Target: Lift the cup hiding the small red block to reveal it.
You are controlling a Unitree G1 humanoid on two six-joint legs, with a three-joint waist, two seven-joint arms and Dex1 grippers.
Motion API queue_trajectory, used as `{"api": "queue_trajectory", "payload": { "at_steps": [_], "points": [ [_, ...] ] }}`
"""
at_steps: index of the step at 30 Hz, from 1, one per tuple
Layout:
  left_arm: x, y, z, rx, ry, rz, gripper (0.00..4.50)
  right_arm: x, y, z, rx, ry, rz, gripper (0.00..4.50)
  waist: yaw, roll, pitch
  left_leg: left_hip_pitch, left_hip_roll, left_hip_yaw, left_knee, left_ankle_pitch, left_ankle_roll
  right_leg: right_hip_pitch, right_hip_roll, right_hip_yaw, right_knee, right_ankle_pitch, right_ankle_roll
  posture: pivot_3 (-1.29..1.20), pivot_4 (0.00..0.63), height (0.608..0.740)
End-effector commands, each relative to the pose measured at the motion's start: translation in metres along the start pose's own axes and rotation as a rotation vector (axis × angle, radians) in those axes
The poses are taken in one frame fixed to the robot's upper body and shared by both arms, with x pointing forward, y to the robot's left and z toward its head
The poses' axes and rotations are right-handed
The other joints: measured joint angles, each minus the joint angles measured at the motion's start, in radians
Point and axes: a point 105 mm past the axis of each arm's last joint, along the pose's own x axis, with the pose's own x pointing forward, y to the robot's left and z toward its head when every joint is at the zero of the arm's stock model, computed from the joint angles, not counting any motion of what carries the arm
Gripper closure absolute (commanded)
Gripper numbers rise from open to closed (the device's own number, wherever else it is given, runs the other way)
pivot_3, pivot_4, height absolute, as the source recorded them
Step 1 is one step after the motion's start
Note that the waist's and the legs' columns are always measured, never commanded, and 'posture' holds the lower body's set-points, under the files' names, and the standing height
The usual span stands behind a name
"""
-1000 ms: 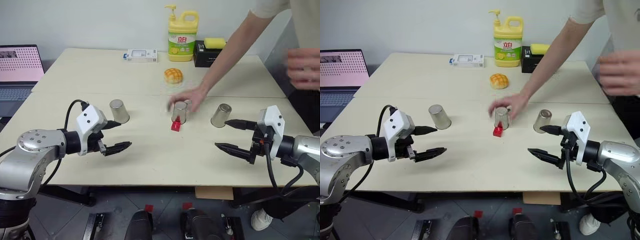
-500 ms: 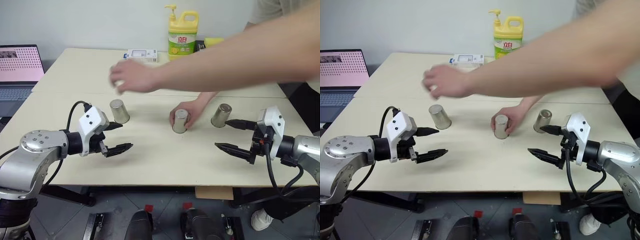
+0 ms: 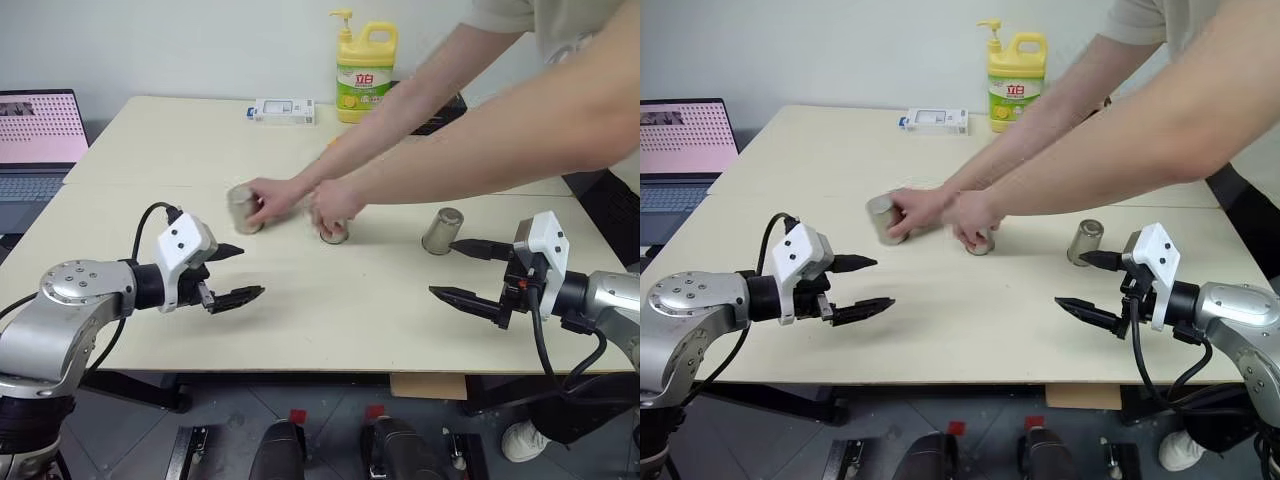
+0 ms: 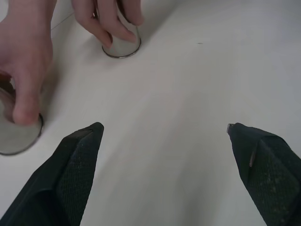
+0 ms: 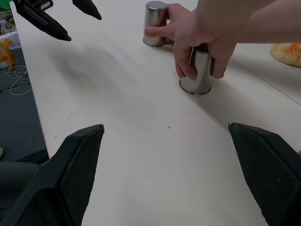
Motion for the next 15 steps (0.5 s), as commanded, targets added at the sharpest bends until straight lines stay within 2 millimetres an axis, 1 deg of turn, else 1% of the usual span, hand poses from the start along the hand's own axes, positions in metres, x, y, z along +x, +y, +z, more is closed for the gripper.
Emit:
{"api": "queue_trajectory", "payload": {
  "at_steps": [1,2,6,9,12,15],
  "points": [
    [-0.002,0.012,0.009,0.020,-0.031,0.065,0.03,0.002,0.005,0.013,-0.048,-0.033,0.021,0.00,0.000,0.000,0.000,0.000,0.000,0.000,0.000,0.000,0.000,0.000,0.000,0.000,0.000,0.000,0.000,0.00,0.150,0.740],
    [-0.002,0.016,0.008,0.010,-0.034,0.084,0.03,0.003,0.005,0.014,-0.049,-0.038,0.028,0.00,0.000,0.000,0.000,0.000,0.000,0.000,0.000,0.000,0.000,0.000,0.000,0.000,0.000,0.000,0.000,0.00,0.150,0.740],
    [-0.004,0.048,0.001,-0.074,-0.035,0.234,0.03,0.011,0.014,0.021,-0.050,-0.062,0.082,0.00,0.000,0.000,0.000,0.001,0.000,0.000,0.000,0.000,0.000,0.000,0.000,0.000,0.001,0.000,0.000,0.00,0.150,0.740],
    [-0.002,0.060,-0.002,-0.089,-0.022,0.287,0.03,0.019,0.020,0.028,-0.043,-0.081,0.125,0.00,0.000,0.000,0.000,0.000,0.000,0.000,0.001,0.000,0.000,0.000,0.001,0.000,0.001,0.000,0.000,0.00,0.150,0.740],
    [0.003,0.078,-0.008,-0.105,-0.001,0.381,0.03,0.026,0.025,0.035,-0.033,-0.097,0.162,0.00,0.000,0.000,0.000,0.000,0.000,0.000,0.001,0.000,0.000,0.000,0.001,0.000,0.001,0.000,0.000,0.00,0.150,0.740],
    [0.011,0.089,-0.007,-0.123,-0.007,0.421,0.03,0.032,0.028,0.039,-0.033,-0.094,0.180,0.00,0.000,0.000,0.000,0.000,-0.001,0.000,0.001,0.000,0.000,0.000,0.001,0.000,0.001,0.000,0.000,0.00,0.150,0.740]
  ]
}}
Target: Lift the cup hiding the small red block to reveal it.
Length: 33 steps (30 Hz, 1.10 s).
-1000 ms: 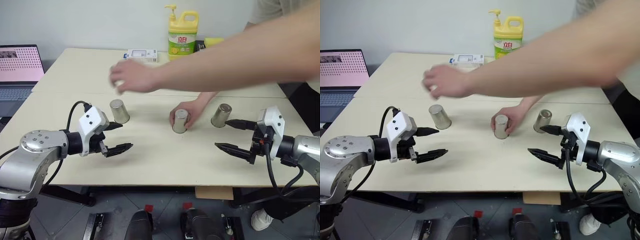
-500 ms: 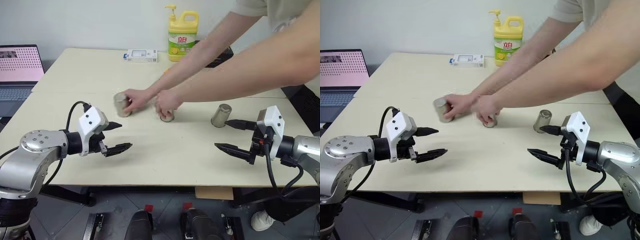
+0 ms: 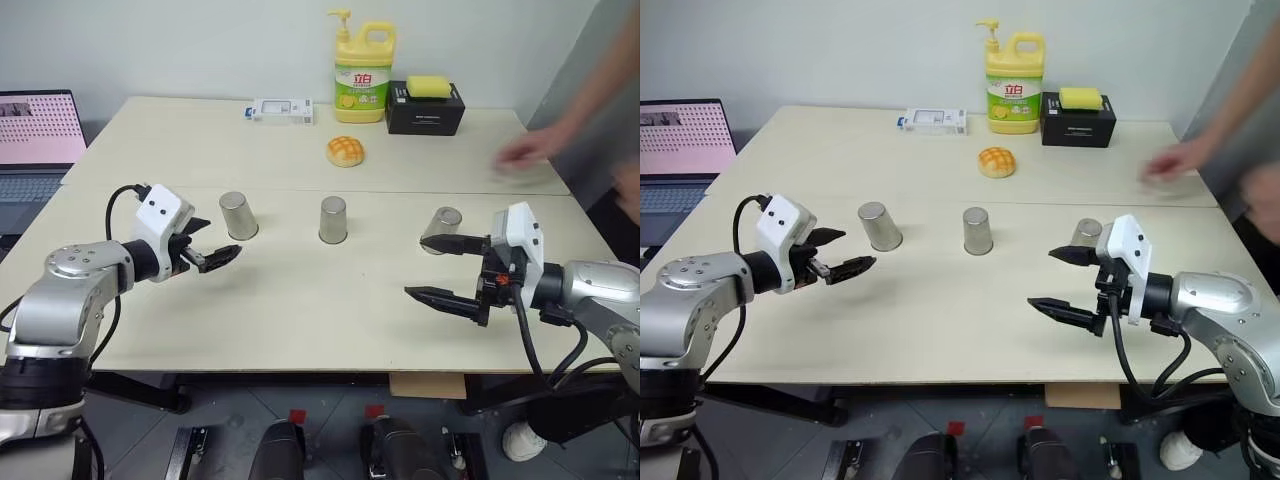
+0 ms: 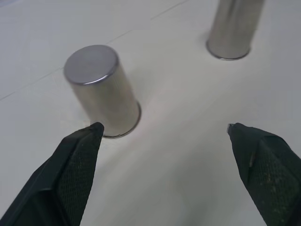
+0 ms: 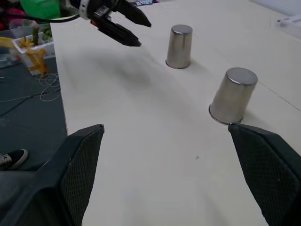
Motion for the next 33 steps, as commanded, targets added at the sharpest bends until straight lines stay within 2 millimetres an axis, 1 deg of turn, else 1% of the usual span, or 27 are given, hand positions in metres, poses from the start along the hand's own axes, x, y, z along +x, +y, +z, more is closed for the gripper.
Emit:
{"api": "queue_trajectory", "payload": {
  "at_steps": [1,5,9,16,22,26,30,33],
  "points": [
    [0.012,0.014,0.011,0.010,-0.031,0.078,0.03,0.007,0.006,0.012,-0.024,-0.016,0.035,0.00,0.000,0.000,0.000,0.000,0.000,0.000,0.000,0.000,0.000,0.000,0.000,0.000,0.000,0.000,0.000,0.00,0.150,0.740],
    [0.031,0.024,0.017,-0.034,-0.054,0.113,0.03,0.016,0.009,0.015,-0.025,-0.006,0.052,0.00,0.004,0.000,0.000,-0.002,-0.001,0.000,0.002,0.000,0.000,0.000,0.000,-0.001,0.001,0.000,0.000,0.00,0.150,0.740],
    [0.054,0.024,0.018,-0.075,-0.052,0.084,0.03,0.022,0.012,0.019,-0.032,-0.003,0.075,0.00,0.003,0.000,0.000,-0.003,-0.001,0.001,0.002,0.000,0.000,-0.001,0.000,0.000,0.001,0.000,0.000,0.00,0.150,0.740],
    [0.086,0.023,0.021,-0.059,-0.024,0.092,0.03,0.028,0.014,0.023,-0.052,-0.005,0.095,0.00,0.003,0.000,0.000,-0.005,-0.002,0.001,0.003,0.000,0.000,-0.003,0.001,-0.002,0.001,0.000,0.000,0.00,0.150,0.740],
    [0.102,0.022,0.021,-0.073,-0.013,0.095,0.03,0.030,0.014,0.023,-0.058,-0.003,0.096,0.00,0.002,-0.001,0.000,-0.007,-0.003,0.001,0.003,0.000,0.000,-0.004,0.002,-0.002,0.001,0.000,0.001,0.00,0.150,0.740],
    [0.107,0.020,0.019,-0.086,-0.014,0.094,0.66,0.031,0.015,0.023,-0.060,-0.002,0.093,0.00,0.001,-0.001,0.000,-0.008,-0.002,0.001,0.003,0.000,0.000,-0.005,0.002,-0.003,0.001,0.001,0.001,0.00,0.150,0.740],
    [0.106,0.023,0.020,-0.097,-0.027,0.106,1.64,0.030,0.014,0.022,-0.061,-0.002,0.086,0.00,0.000,-0.001,0.000,-0.008,-0.002,0.001,0.003,0.000,0.000,-0.005,0.002,-0.003,0.001,0.001,0.001,0.00,0.150,0.740],
    [0.101,0.029,0.028,-0.106,-0.066,0.121,1.74,0.029,0.014,0.022,-0.060,-0.001,0.083,0.00,0.000,-0.001,0.000,-0.008,-0.002,0.001,0.003,0.000,0.000,-0.005,0.002,-0.003,0.002,0.001,0.001,0.00,0.150,0.740]
  ]
}}
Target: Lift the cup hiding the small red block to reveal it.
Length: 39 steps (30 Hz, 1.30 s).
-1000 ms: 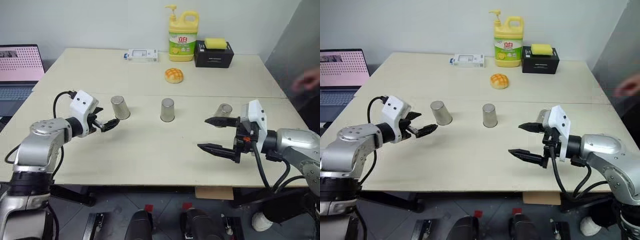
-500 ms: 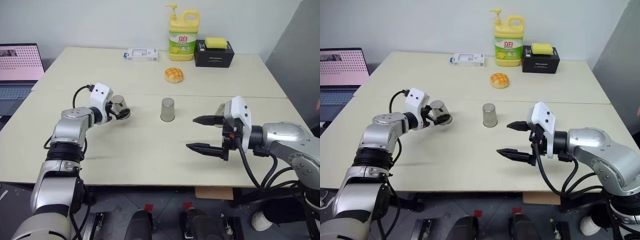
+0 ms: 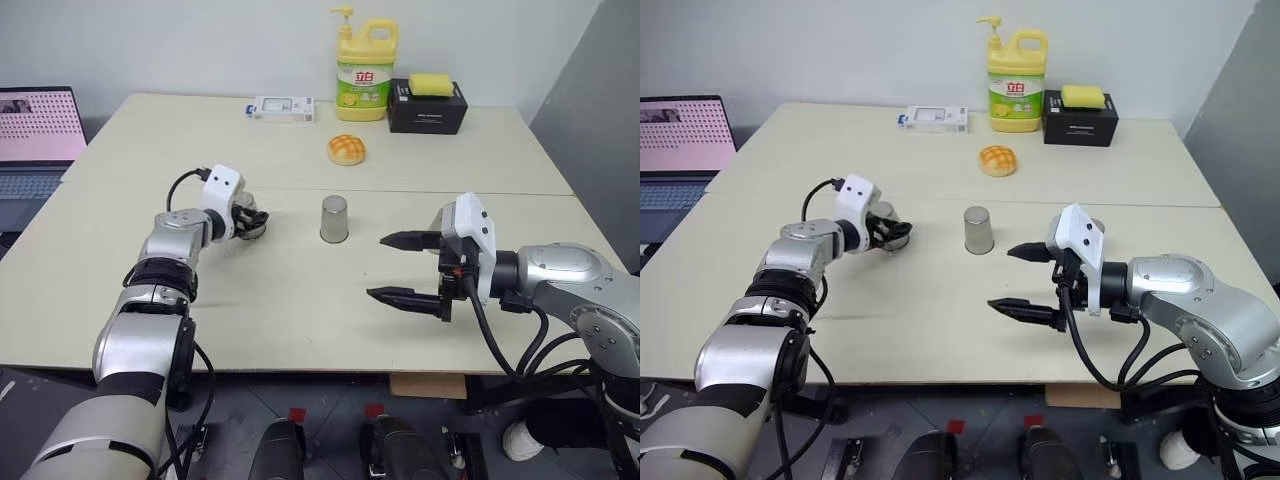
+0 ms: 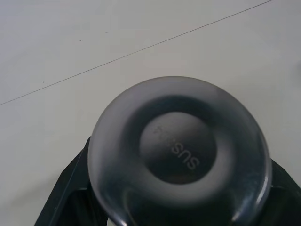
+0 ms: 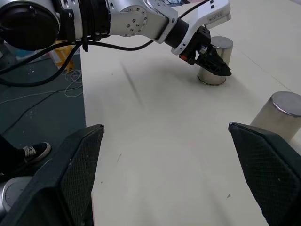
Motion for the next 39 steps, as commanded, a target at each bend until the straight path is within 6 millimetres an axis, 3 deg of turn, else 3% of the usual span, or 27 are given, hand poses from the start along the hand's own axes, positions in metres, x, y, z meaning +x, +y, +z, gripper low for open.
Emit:
{"api": "queue_trajectory", "payload": {
  "at_steps": [1,3,5,7,15,22,27,28,33,39],
  "points": [
    [-0.008,0.011,0.028,0.002,-0.097,0.032,1.74,-0.002,0.003,0.008,-0.044,-0.021,-0.003,0.00,0.000,0.000,0.000,0.000,0.000,0.000,0.000,0.000,0.000,0.000,0.000,0.000,0.000,0.000,0.000,0.00,0.150,0.740],
    [-0.015,0.019,0.040,0.005,-0.145,0.066,1.74,-0.003,0.003,0.008,-0.042,-0.023,-0.005,0.00,0.000,0.000,0.000,0.000,0.000,0.000,0.000,0.000,0.000,0.000,0.000,0.000,0.001,0.000,0.000,0.00,0.150,0.740],
    [-0.031,0.035,0.065,-0.018,-0.242,0.146,1.74,-0.003,0.003,0.008,-0.042,-0.026,-0.009,0.00,0.000,0.000,0.000,-0.001,0.000,0.000,0.000,0.000,0.000,-0.001,0.000,0.000,0.001,0.000,0.000,0.00,0.150,0.740],
    [-0.046,0.050,0.074,-0.028,-0.284,0.226,1.74,-0.003,0.002,0.008,-0.042,-0.031,-0.011,0.00,-0.001,0.000,0.000,-0.004,0.001,0.000,0.001,0.000,0.000,-0.005,0.000,0.001,0.003,0.000,0.000,0.00,0.150,0.740],
    [-0.062,0.087,0.029,-0.065,-0.178,0.420,1.74,0.001,0.000,0.009,-0.050,-0.040,0.002,0.00,-0.003,0.000,0.000,-0.002,0.001,0.001,0.001,0.000,0.000,-0.007,0.000,0.001,0.008,0.000,0.000,0.00,0.150,0.740],
    [-0.057,0.092,-0.003,-0.149,-0.111,0.442,1.74,0.002,0.001,0.009,-0.050,-0.041,0.006,0.00,0.001,-0.001,0.000,-0.003,0.001,0.001,0.002,0.001,0.000,-0.007,0.000,0.001,0.008,0.000,0.000,0.00,0.150,0.740],
    [-0.054,0.089,-0.015,-0.193,-0.087,0.420,1.74,0.001,0.001,0.009,-0.048,-0.039,0.003,0.00,0.001,-0.001,0.000,-0.003,0.001,0.001,0.002,0.001,0.000,-0.007,0.000,0.001,0.008,0.000,0.000,0.00,0.150,0.740],
    [-0.055,0.089,-0.017,-0.206,-0.084,0.419,1.04,0.001,0.001,0.009,-0.048,-0.039,0.002,0.00,0.001,-0.001,-0.001,-0.003,0.001,0.001,0.002,0.001,0.000,-0.007,0.000,0.001,0.008,0.000,0.000,0.00,0.150,0.740],
    [-0.057,0.091,-0.012,-0.208,-0.101,0.415,0.04,0.001,0.001,0.008,-0.046,-0.038,0.000,0.00,0.000,-0.001,-0.001,-0.003,0.001,0.001,0.002,0.001,0.000,-0.007,0.000,0.001,0.008,0.000,0.000,0.00,0.150,0.740],
    [-0.068,0.098,0.009,-0.163,-0.170,0.446,0.04,0.001,0.000,0.010,-0.048,-0.042,-0.001,0.00,0.000,-0.001,-0.001,-0.003,0.001,0.001,0.002,0.001,0.000,-0.007,0.000,0.001,0.008,0.000,0.000,0.00,0.150,0.740]
  ]
}}
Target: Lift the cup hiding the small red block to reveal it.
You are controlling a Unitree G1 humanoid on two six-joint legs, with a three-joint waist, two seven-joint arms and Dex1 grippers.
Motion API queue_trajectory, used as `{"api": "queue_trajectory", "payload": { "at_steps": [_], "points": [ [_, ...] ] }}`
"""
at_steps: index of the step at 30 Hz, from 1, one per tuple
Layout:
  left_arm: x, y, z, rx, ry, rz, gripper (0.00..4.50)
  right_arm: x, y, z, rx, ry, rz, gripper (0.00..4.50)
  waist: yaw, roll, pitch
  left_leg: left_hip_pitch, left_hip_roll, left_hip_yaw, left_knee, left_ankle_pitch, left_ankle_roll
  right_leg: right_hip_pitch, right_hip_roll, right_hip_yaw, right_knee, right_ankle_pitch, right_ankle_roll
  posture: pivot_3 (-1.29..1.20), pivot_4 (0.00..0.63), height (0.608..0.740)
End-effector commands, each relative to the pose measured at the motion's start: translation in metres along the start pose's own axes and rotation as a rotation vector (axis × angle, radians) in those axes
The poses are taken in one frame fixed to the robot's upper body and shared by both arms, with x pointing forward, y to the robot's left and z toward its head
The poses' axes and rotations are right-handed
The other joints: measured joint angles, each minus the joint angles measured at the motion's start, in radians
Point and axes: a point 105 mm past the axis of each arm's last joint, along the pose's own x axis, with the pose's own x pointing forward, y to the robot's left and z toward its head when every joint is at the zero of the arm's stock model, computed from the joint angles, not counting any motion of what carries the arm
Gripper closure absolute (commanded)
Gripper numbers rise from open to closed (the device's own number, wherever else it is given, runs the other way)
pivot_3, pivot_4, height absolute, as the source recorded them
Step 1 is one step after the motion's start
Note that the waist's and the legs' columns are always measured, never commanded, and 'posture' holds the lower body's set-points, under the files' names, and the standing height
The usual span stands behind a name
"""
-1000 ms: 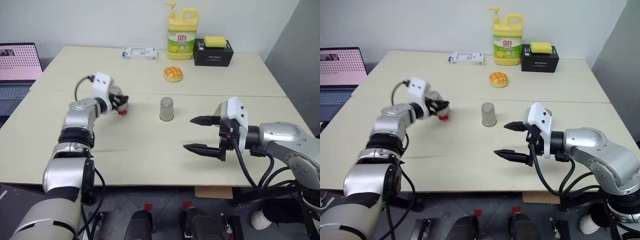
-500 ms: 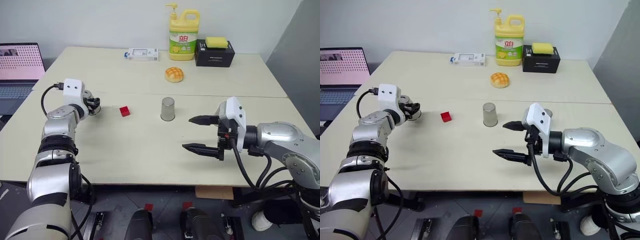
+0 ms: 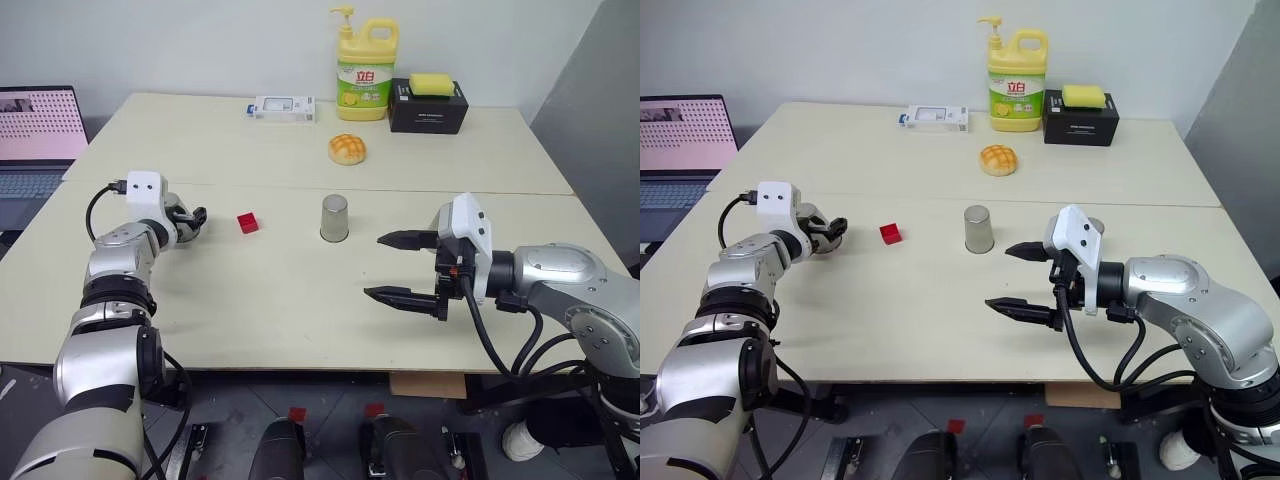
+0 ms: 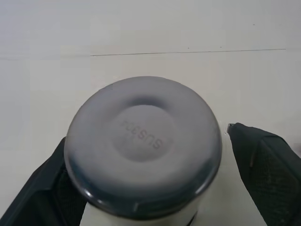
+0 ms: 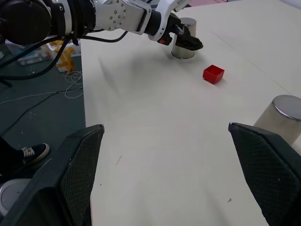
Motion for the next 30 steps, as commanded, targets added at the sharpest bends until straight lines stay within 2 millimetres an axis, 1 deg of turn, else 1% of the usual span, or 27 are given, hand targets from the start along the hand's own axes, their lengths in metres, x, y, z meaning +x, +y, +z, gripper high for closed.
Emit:
{"api": "queue_trajectory", "payload": {
  "at_steps": [1,3,5,8,11,12,14,15,17,20,23,25,27,30],
  "points": [
    [-0.011,0.011,0.046,0.029,-0.151,0.029,0.04,-0.002,0.000,0.010,-0.037,-0.030,-0.005,0.00,0.000,0.000,0.000,0.000,0.000,0.000,0.000,0.000,0.000,0.000,0.000,0.000,0.000,0.000,0.000,0.00,0.150,0.740],
    [-0.021,0.010,0.069,0.075,-0.224,0.012,0.04,-0.004,-0.002,0.011,-0.048,-0.038,-0.021,0.00,0.000,0.000,0.000,0.000,0.000,0.000,0.000,0.000,0.000,0.000,0.000,0.000,0.000,0.000,0.000,0.00,0.150,0.740],
    [-0.031,0.008,0.084,0.138,-0.252,-0.006,0.04,-0.005,-0.004,0.010,-0.056,-0.041,-0.038,0.00,-0.001,0.000,0.000,0.000,0.001,0.000,0.000,0.000,0.000,0.000,0.000,0.001,0.000,0.000,0.000,0.00,0.150,0.740],
    [-0.046,0.004,0.097,0.261,-0.260,-0.050,0.04,-0.009,-0.009,0.010,-0.071,-0.048,-0.060,0.00,-0.002,0.000,0.000,0.000,0.001,0.000,0.000,0.000,0.000,0.000,0.000,0.001,0.000,0.000,0.000,0.00,0.150,0.740],
    [-0.059,0.003,0.104,0.298,-0.274,-0.081,0.04,-0.012,-0.011,0.010,-0.084,-0.055,-0.067,0.00,-0.002,0.000,0.000,0.001,0.001,0.000,0.000,0.000,0.000,0.000,0.000,0.001,0.000,0.000,0.000,0.00,0.150,0.740],
    [-0.068,0.005,0.110,0.323,-0.281,-0.100,0.04,-0.017,-0.014,0.010,-0.087,-0.052,-0.079,0.00,-0.002,0.000,0.000,0.001,0.001,0.000,0.000,0.000,-0.001,0.000,0.000,0.001,0.001,0.000,0.000,0.00,0.150,0.740],
    [-0.083,0.007,0.115,0.379,-0.276,-0.135,0.04,-0.025,-0.019,0.008,-0.086,-0.043,-0.102,0.00,-0.002,0.000,0.000,0.001,0.001,0.000,0.000,0.000,-0.001,0.000,0.000,0.001,0.000,0.000,0.000,0.00,0.150,0.740],
    [-0.089,0.005,0.113,0.406,-0.260,-0.171,0.04,-0.029,-0.021,0.006,-0.087,-0.035,-0.114,0.00,-0.003,0.000,0.000,0.001,0.001,0.000,0.000,0.000,-0.001,0.000,0.000,0.001,0.000,0.000,0.000,0.00,0.150,0.740],
    [-0.100,-0.003,0.099,0.442,-0.210,-0.265,0.04,-0.037,-0.023,0.003,-0.090,-0.021,-0.132,0.00,-0.003,0.000,0.000,0.001,0.002,0.000,0.000,0.000,-0.001,0.000,-0.001,0.001,0.000,0.000,0.000,0.00,0.150,0.740],
    [-0.120,-0.020,0.065,0.473,-0.103,-0.458,0.04,-0.047,-0.024,-0.004,-0.088,0.005,-0.147,0.00,-0.003,0.000,0.000,0.002,0.002,0.000,-0.002,0.000,-0.001,0.000,-0.002,0.003,0.000,0.000,0.000,0.00,0.150,0.740],
    [-0.135,-0.028,0.041,0.489,-0.019,-0.562,0.04,-0.055,-0.024,-0.010,-0.087,0.030,-0.155,0.00,-0.002,0.000,0.000,0.003,0.002,0.000,-0.002,0.000,-0.001,0.001,-0.003,0.003,0.000,-0.001,-0.001,0.00,0.150,0.740],
    [-0.144,-0.030,0.029,0.486,0.024,-0.609,0.04,-0.060,-0.025,-0.014,-0.079,0.043,-0.168,0.00,-0.003,0.000,0.000,0.003,0.003,0.000,-0.001,0.000,-0.001,0.000,-0.002,0.001,0.000,-0.001,-0.001,0.00,0.150,0.740],
    [-0.148,-0.031,0.024,0.478,0.036,-0.628,0.04,-0.063,-0.026,-0.015,-0.072,0.044,-0.177,0.00,-0.002,0.000,0.000,0.003,0.003,0.000,-0.001,0.001,0.000,0.001,-0.003,0.001,0.000,-0.001,-0.001,0.00,0.150,0.740],
    [-0.151,-0.032,0.025,0.470,0.029,-0.640,0.04,-0.064,-0.025,-0.014,-0.069,0.037,-0.184,0.00,-0.001,0.000,0.000,0.004,0.003,0.000,-0.001,0.001,0.000,0.001,-0.003,0.001,0.001,-0.001,-0.002,0.00,0.150,0.740]
  ]
}}
